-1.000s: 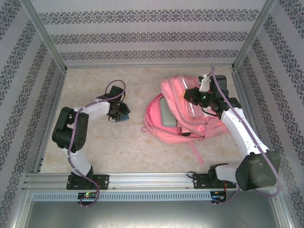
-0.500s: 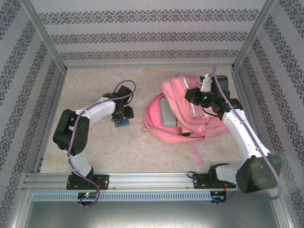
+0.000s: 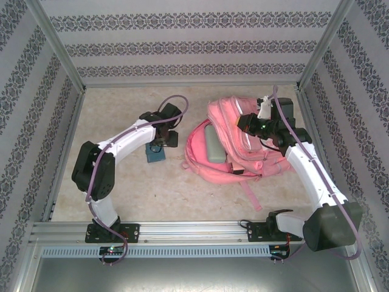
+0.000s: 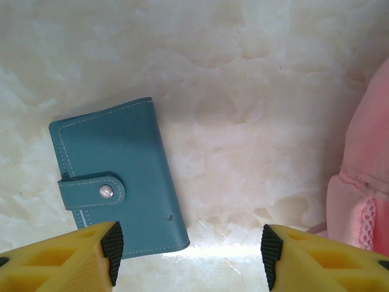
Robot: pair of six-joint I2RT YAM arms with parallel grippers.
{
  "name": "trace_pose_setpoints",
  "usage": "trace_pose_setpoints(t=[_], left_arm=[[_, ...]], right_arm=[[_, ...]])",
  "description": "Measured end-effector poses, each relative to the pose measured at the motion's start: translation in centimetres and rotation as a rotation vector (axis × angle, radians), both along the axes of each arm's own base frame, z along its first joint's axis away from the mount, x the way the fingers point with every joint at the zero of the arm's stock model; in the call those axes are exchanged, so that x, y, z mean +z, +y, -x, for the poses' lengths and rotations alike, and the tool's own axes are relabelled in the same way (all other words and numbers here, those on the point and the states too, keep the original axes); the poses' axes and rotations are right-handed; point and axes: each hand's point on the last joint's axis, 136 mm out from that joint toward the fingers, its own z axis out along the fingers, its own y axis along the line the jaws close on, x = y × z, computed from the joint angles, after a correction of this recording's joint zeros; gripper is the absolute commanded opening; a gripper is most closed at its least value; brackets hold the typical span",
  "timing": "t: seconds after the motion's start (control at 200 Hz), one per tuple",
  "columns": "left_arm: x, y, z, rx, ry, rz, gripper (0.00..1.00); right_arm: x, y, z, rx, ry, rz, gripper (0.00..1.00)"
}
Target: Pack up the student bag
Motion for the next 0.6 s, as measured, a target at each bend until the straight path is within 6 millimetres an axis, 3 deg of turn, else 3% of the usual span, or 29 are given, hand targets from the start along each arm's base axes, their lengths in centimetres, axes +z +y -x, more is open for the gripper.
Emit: trace_pose_setpoints(t=[0.365,0.6], left_arm=[[-5.1,1.3,1.5,-0.021,0.151,-0.166,0.60],[-7.3,1.9,2.0,-0.021,0.207,-0.218,0.54]], right_arm=[[0.1,0.0,0.3,0.000,-0.007,-0.001,0.04],[0.0,0.0,0.5,0.002,-0.006,-0.002,0.04]])
